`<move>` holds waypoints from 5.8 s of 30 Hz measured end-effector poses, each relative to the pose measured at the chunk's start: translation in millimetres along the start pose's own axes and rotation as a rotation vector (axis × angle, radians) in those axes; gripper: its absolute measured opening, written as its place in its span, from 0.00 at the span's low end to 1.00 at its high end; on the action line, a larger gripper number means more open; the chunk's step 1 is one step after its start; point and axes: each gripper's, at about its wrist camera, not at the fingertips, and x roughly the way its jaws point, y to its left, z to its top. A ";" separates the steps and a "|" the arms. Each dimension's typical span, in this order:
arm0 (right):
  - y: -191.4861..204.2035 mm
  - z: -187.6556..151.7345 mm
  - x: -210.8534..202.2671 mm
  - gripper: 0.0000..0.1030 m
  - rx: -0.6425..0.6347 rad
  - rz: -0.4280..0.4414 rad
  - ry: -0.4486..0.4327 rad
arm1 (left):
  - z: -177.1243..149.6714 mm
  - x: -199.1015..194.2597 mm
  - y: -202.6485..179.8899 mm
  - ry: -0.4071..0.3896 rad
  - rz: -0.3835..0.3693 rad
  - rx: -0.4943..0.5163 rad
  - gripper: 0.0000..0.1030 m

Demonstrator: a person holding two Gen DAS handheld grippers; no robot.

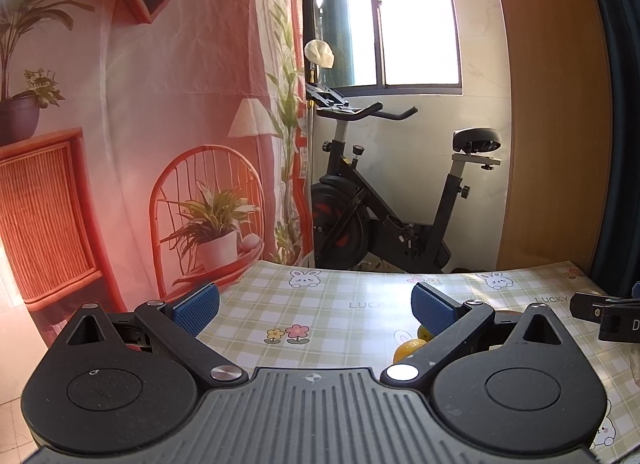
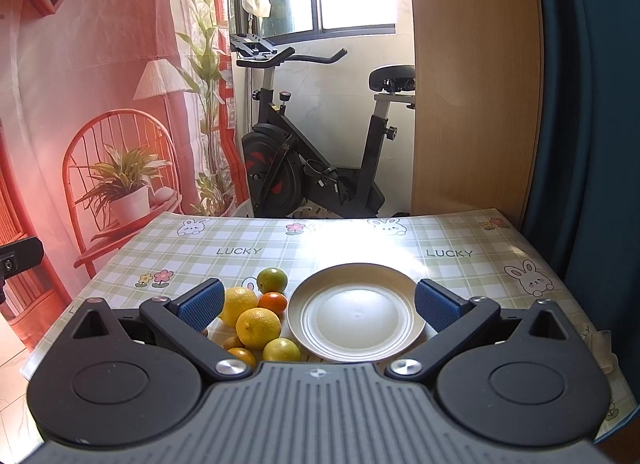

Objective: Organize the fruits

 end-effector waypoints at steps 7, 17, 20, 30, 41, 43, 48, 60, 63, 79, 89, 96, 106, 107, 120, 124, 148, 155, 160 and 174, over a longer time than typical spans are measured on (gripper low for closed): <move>-8.7 6.1 31.6 1.00 0.020 0.067 -0.122 | 2.7 36.1 10.8 -0.034 0.046 0.020 1.00; 4.5 2.5 102.3 1.00 0.033 0.193 -0.129 | -6.3 95.7 19.8 0.038 0.024 -0.002 0.99; 9.3 -1.4 120.1 1.00 0.037 0.216 -0.091 | -13.9 107.2 24.0 0.069 -0.001 -0.034 0.97; 30.8 -29.7 148.6 1.00 -0.021 0.234 0.025 | -42.7 138.4 36.1 0.215 -0.049 -0.102 0.95; 48.6 -56.6 154.3 0.98 -0.118 0.308 0.085 | -62.3 144.4 39.4 0.256 -0.093 -0.027 0.76; 49.1 -59.4 155.6 0.97 -0.131 0.314 0.096 | -62.3 141.6 40.0 0.243 -0.104 -0.025 0.75; 49.7 -63.9 157.1 0.97 -0.134 0.328 0.115 | -63.8 139.3 36.6 0.199 -0.181 -0.023 0.69; 71.6 -77.4 152.7 0.87 -0.254 0.409 0.140 | -78.7 148.9 33.4 0.316 -0.251 -0.008 0.64; 79.9 -83.3 154.1 0.79 -0.290 0.443 0.163 | -80.3 148.2 31.3 0.322 -0.290 0.015 0.57; 98.1 -102.3 172.7 0.50 -0.337 0.497 0.273 | -106.4 175.7 17.9 0.497 -0.520 -0.046 0.36; 98.3 -105.1 183.0 0.43 -0.324 0.489 0.300 | -116.0 187.9 9.1 0.545 -0.565 -0.100 0.39; 100.0 -105.8 186.1 0.43 -0.324 0.484 0.305 | -118.1 189.5 4.0 0.552 -0.559 -0.097 0.41; 95.4 -94.4 173.2 0.43 -0.298 0.490 0.220 | -90.0 174.5 4.2 0.461 -0.558 -0.102 0.41; 94.3 -92.5 171.4 0.43 -0.296 0.489 0.208 | -85.9 173.7 2.0 0.451 -0.560 -0.095 0.41; 50.6 -59.9 166.4 0.43 -0.215 0.388 0.086 | -37.8 189.0 -66.8 0.357 -0.644 0.012 0.40; 30.1 -55.0 174.1 0.43 -0.189 0.351 0.083 | -33.4 201.7 -95.3 0.357 -0.677 0.046 0.40; -29.6 -69.9 219.3 0.42 -0.025 0.301 0.115 | -33.1 268.7 -124.9 0.470 -0.769 -0.043 0.33; -40.0 -71.4 225.2 0.41 0.033 0.270 0.120 | -29.2 269.4 -104.0 0.444 -0.678 -0.075 0.33; -33.3 -69.4 225.4 0.42 -0.010 0.237 0.111 | -31.5 254.5 -104.2 0.407 -0.664 -0.039 0.33; -33.2 -86.9 162.8 0.43 0.012 0.258 0.010 | -62.3 205.7 -64.0 0.359 -0.583 -0.143 0.33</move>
